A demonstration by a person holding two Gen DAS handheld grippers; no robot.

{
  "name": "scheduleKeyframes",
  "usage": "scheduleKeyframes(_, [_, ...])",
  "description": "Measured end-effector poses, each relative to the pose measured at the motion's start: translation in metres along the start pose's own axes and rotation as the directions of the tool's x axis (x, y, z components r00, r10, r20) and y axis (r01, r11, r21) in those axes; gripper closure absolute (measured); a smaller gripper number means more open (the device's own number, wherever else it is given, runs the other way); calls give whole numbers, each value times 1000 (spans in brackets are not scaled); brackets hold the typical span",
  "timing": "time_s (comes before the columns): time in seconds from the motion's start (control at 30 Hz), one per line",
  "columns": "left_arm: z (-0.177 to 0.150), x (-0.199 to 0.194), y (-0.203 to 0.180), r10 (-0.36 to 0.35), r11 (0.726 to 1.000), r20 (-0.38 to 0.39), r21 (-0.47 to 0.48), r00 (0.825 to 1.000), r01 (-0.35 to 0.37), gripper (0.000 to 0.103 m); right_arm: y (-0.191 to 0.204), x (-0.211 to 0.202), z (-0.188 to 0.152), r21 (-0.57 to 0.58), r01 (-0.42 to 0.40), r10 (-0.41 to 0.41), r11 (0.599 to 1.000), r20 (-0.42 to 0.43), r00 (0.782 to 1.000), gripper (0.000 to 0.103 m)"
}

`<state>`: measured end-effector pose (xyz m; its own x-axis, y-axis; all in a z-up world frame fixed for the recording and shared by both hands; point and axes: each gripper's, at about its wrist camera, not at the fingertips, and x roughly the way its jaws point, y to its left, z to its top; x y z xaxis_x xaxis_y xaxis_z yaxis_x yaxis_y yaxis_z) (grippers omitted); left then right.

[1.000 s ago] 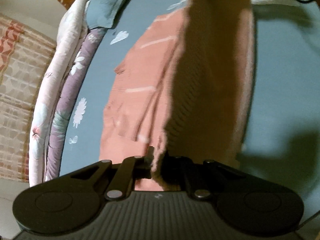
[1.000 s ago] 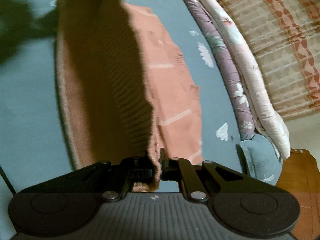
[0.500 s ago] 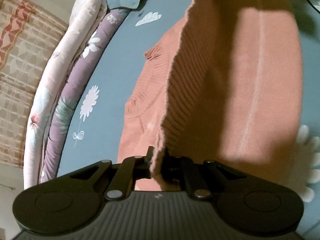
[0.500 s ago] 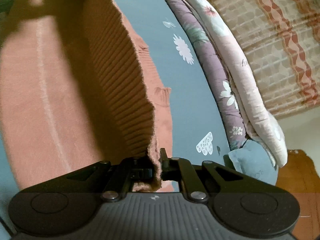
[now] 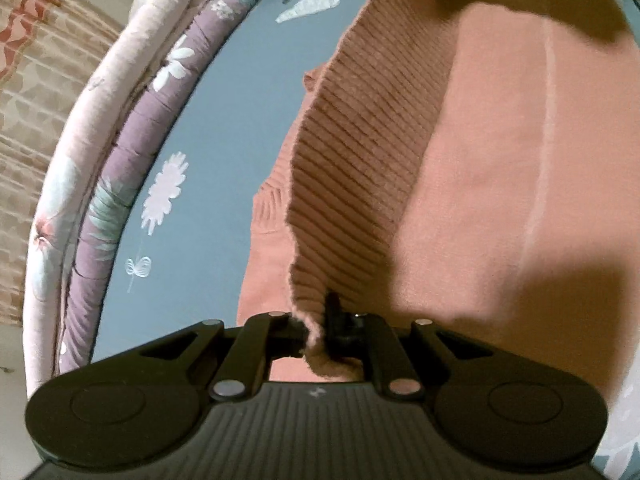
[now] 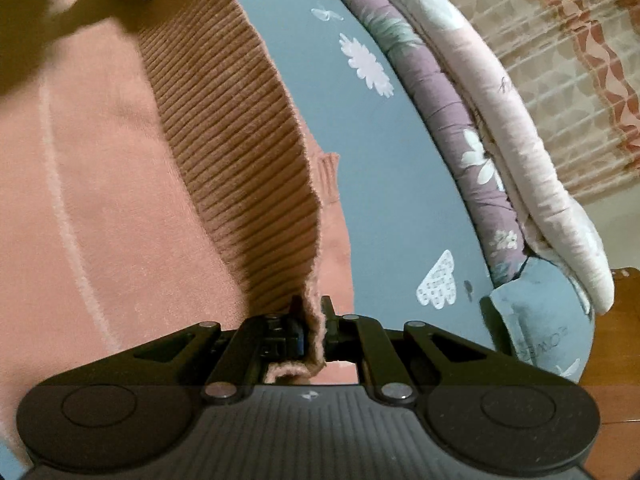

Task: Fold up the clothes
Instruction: 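Lay the hem down on the sweater and open both tools, then withdraw both open tools above the folded sweater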

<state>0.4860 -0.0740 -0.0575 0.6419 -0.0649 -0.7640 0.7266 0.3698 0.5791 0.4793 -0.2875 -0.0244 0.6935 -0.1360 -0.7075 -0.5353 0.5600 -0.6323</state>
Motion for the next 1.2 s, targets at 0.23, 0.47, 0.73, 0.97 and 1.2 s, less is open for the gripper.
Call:
scheduleKeyframes(0.23, [-1,16,10,-12,999,-8,-40,1000,12,86,1,17,-2,45,18,-18,999,-2,1000,78])
scheduleKeyframes(0.47, [-13,-8,41,102,991,14,-92,995,-100,77,-20,-1,-11,111,136,-138,984,4,990,37])
scheduleKeyframes(0.73, [-25,-42,48,32,976,94,-219,995,-11,64,-25,-43,-27,276,-51,22,960,109,994,37])
scheduleKeyframes(0.97, [-44,-15,13,-142,933,80,-323,987,160,61,-9,-20,-43,430,-265,225,863,144,964,37])
scheduleKeyframes(1.2, [-83,-10,35,-107,842,-6,-533,994,87,53,-28,-12,-68,597,-265,226,757,141,964,28])
